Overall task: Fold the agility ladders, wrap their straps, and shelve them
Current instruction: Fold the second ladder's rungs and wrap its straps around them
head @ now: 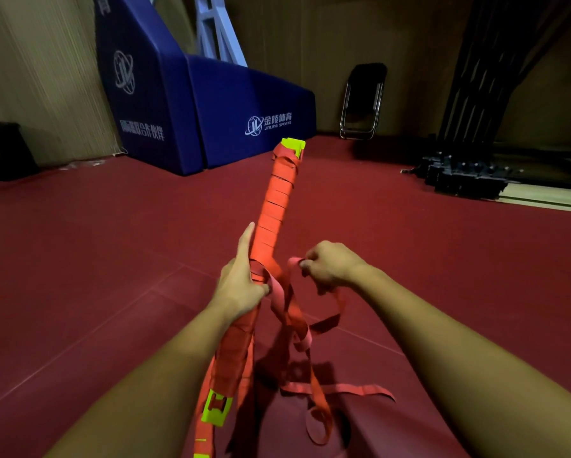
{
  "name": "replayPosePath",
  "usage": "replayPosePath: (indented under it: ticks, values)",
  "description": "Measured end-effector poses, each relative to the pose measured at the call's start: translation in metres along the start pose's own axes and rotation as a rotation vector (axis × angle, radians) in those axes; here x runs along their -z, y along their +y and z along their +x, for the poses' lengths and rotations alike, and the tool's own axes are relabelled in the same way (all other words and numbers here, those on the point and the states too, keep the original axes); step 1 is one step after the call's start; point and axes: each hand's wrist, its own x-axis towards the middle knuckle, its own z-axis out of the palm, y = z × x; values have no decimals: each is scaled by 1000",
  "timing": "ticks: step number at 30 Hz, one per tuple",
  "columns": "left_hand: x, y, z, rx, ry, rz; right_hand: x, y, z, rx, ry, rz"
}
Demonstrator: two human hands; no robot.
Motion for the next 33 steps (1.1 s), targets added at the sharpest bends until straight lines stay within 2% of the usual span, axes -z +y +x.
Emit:
replayPosePath:
  ticks: [5,7,10,14,17,20,24,27,33]
  values:
    - [-1,-3,0,-29,-11,52,9,-6,-4,24,3,494]
    - [-2,-5,1,-35,-18,55,9,-5,-2,52,65,563]
    - [-3,-5,2,-28,-23,47,13,-5,4,23,254,511]
    - [-3,-4,1,2,-34,23,26,-22,-6,-151,63,726]
    - [-4,-3,1,11,-41,19,32,-28,-7,-137,14,801]
    - [-5,-3,0,26,-54,5,41,-29,-8,-159,-173,1099]
    - [-4,-3,-1,29,-43,7,44,-24,-8,-100,-220,1349]
    - [-2,-3,-2,17,-50,-11,40,-21,-6,-27,-141,1249]
    - [-2,-2,-3,-22,-33,6,34,-24,-1,120,241,945]
